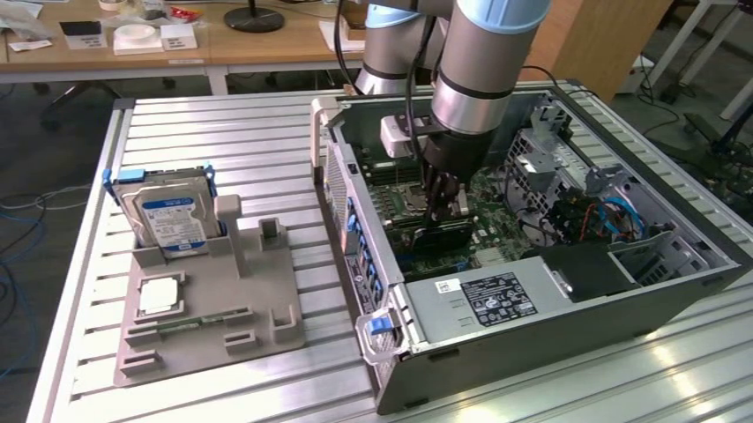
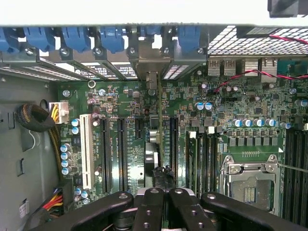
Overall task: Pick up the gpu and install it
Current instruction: 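Press down on the gpu until it lock into place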
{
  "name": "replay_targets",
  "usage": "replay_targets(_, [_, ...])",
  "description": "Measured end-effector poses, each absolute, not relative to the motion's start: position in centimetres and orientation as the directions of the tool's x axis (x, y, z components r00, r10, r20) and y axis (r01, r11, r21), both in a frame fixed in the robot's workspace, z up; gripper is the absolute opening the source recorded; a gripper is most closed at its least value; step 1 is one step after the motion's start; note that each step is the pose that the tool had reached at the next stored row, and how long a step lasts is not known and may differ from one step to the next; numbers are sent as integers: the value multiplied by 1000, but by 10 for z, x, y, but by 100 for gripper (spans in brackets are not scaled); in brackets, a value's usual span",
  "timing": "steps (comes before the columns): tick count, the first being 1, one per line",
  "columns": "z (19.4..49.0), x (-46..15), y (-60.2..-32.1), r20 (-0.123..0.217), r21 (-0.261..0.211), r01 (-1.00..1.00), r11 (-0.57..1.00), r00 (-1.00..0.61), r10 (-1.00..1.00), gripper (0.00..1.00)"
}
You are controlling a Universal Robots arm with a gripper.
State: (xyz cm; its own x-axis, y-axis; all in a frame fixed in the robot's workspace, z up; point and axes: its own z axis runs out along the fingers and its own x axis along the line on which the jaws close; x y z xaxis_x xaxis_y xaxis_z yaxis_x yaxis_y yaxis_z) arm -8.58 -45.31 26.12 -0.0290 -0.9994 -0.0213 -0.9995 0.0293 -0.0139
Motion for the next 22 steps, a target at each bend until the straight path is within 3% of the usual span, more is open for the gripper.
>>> replay_targets(22, [288, -86, -453, -21, -14, -999, 29, -29, -999, 11])
